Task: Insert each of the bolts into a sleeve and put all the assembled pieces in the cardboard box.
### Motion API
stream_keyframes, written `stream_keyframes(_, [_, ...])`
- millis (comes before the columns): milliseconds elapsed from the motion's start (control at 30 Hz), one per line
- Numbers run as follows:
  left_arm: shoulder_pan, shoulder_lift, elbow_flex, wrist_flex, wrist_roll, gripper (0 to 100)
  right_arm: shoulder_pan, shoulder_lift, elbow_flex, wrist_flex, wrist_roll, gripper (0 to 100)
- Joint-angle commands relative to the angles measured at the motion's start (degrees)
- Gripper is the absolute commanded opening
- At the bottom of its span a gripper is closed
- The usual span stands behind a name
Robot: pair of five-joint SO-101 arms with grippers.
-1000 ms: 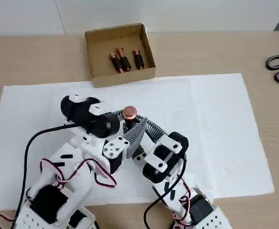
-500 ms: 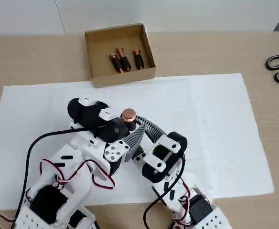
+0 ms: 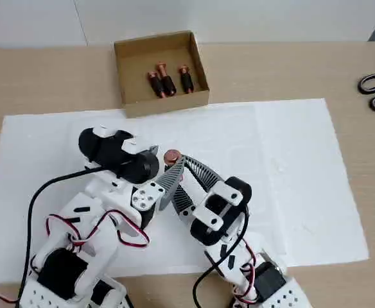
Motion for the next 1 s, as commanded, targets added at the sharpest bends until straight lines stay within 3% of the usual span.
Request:
stream_keyframes(0, [0.79,-0.53,-0.84,-0.26,-0.09,16,-0.13,-0.84,0.44,0.04,0.26,0.5])
stream_keyframes(200, [7.12,-0.18,-5.14,-0.18,2.2,16,-0.13,-0.84,0.44,0.13,0.26,0.5])
stream_keyframes(600, [6.95,-0.18,-11.82,-0.26,2.02,16,-0.13,-0.75,0.44,0.13,0.26,0.5])
stream_keyframes(967, [-8.18,-0.62,-12.53,-4.66,1.93,16,-0.04,-0.57,0.44,0.13,0.26,0.5])
